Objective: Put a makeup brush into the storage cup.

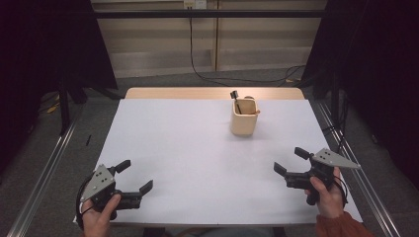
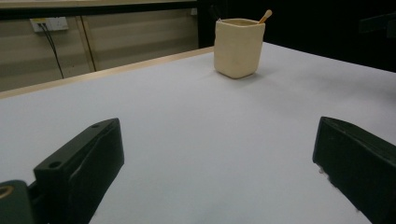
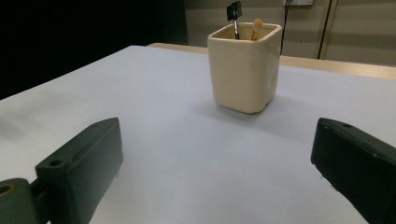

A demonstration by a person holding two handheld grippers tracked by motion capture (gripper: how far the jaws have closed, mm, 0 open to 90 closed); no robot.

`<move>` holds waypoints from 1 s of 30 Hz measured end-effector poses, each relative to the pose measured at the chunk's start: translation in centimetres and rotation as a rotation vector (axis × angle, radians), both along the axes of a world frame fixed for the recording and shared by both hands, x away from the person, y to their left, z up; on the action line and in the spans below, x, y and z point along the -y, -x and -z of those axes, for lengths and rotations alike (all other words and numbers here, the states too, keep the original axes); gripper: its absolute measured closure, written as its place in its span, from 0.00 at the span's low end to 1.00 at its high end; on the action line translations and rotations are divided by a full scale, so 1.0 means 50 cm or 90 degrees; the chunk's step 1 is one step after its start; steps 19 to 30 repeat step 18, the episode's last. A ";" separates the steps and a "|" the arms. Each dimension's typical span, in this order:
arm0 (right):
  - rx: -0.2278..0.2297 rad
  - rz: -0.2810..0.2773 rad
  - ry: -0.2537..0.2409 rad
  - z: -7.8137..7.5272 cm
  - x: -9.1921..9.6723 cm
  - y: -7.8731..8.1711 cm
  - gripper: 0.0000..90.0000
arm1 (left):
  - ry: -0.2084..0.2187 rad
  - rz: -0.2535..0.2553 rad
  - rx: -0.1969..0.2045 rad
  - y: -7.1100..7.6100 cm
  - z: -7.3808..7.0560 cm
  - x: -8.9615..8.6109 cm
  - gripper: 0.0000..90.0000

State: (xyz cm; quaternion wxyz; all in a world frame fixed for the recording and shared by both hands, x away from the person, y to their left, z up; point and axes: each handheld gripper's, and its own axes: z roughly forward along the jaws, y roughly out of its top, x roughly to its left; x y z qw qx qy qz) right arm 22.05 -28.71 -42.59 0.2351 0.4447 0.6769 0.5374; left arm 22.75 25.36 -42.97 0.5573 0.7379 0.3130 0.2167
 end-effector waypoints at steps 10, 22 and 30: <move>-0.003 -0.003 -0.002 0.011 0.012 0.022 0.01 | 0.004 -0.002 -0.001 0.003 -0.002 0.000 0.02; -0.006 -0.005 -0.007 0.014 0.010 0.019 0.01 | 0.006 -0.003 -0.006 -0.001 -0.001 -0.001 0.02; -0.006 -0.005 -0.007 0.014 0.010 0.019 0.01 | 0.006 -0.003 -0.006 -0.001 -0.001 -0.001 0.02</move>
